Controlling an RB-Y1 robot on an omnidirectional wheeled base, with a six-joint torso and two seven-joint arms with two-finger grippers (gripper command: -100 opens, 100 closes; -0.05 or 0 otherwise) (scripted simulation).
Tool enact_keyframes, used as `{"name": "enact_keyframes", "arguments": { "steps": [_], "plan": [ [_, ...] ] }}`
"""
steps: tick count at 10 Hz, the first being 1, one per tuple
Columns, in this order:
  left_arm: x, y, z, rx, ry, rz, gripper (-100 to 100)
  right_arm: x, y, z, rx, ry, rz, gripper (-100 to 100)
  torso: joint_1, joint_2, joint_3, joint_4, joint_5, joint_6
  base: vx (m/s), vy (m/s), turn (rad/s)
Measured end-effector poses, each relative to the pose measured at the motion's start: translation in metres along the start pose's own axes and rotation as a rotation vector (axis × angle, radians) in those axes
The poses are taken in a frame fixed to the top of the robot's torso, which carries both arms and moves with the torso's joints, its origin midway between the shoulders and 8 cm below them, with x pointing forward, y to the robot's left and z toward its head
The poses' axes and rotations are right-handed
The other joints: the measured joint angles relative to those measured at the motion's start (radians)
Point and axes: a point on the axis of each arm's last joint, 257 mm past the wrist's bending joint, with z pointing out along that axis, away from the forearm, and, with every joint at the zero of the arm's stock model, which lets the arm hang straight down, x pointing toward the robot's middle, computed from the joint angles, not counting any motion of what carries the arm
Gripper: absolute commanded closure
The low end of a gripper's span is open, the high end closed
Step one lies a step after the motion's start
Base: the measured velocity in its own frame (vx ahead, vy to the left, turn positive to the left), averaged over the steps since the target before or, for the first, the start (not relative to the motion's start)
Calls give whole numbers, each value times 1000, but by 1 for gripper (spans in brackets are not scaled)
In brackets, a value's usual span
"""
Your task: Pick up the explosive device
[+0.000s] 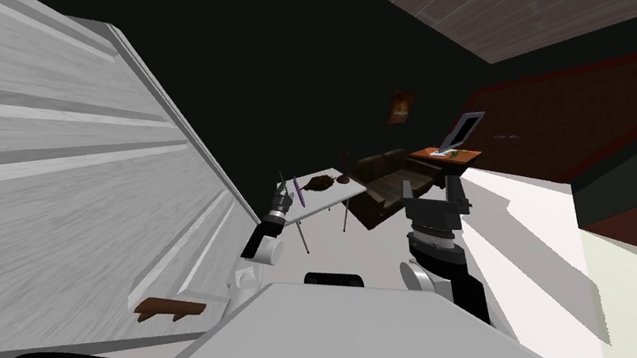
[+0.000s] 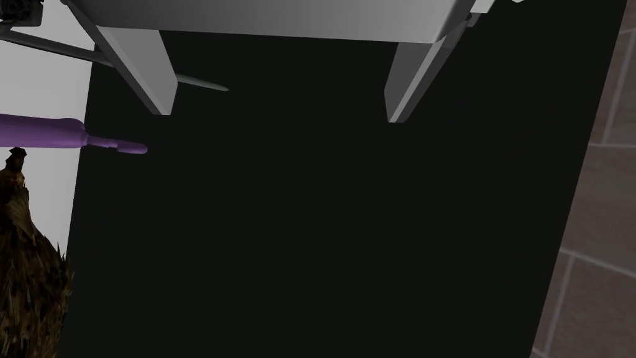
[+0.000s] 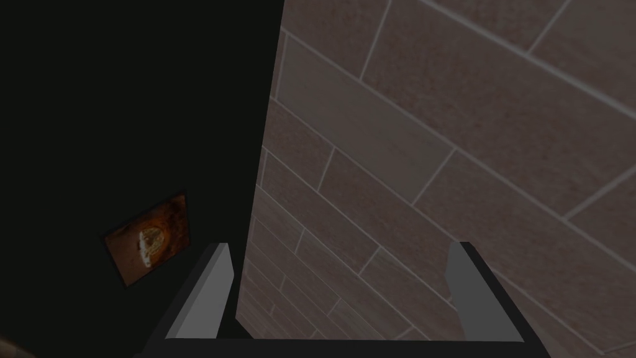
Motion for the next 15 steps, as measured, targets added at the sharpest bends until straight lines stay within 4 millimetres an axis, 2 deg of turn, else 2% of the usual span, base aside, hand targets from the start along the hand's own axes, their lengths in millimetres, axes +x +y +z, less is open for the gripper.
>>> {"name": "enact_keyframes", "arguments": {
  "steps": [9,15],
  "plan": [
    [-6,49,10,-214,21,-9,-100,0,0,0,0,0,0,0,2,0,0,0,0,-1,14,-30,-60],
    [-21,78,11,-357,22,-2,-100,0,0,0,0,0,0,0,1,-1,-1,0,0,0,20,-27,-54]
  ]
}}
